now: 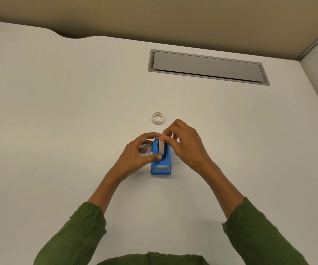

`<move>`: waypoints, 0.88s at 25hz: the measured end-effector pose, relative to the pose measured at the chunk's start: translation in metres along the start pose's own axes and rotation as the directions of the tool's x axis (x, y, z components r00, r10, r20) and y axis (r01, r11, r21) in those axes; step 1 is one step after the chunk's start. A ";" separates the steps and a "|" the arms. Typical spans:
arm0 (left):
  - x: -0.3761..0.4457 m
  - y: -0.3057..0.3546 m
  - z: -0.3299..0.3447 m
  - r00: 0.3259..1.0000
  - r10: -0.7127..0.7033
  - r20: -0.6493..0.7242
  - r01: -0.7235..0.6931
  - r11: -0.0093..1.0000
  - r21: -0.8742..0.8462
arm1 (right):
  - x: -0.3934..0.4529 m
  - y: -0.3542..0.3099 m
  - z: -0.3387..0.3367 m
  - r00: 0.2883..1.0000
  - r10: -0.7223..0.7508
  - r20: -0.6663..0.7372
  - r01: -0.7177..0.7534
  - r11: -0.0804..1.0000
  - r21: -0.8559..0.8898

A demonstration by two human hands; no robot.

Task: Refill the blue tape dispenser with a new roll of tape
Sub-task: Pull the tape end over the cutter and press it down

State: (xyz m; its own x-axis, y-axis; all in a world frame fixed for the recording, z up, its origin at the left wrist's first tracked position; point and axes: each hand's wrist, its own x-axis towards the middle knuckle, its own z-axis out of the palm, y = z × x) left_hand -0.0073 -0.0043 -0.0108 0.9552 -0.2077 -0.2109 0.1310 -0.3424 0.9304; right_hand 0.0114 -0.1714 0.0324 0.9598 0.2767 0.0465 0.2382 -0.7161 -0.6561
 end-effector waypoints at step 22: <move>0.006 0.006 0.008 0.986 0.136 -0.094 -0.129 0.989 0.076 | -0.009 0.000 0.007 0.985 -0.055 -0.161 0.076 0.989 0.128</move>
State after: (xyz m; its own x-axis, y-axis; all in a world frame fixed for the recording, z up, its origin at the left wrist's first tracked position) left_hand -0.0026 -0.0154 -0.0090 0.9847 -0.1655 -0.0539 -0.0136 -0.3818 0.9241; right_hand 0.0019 -0.1698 0.0270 0.9565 0.2089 0.2034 0.2899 -0.6051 -0.7415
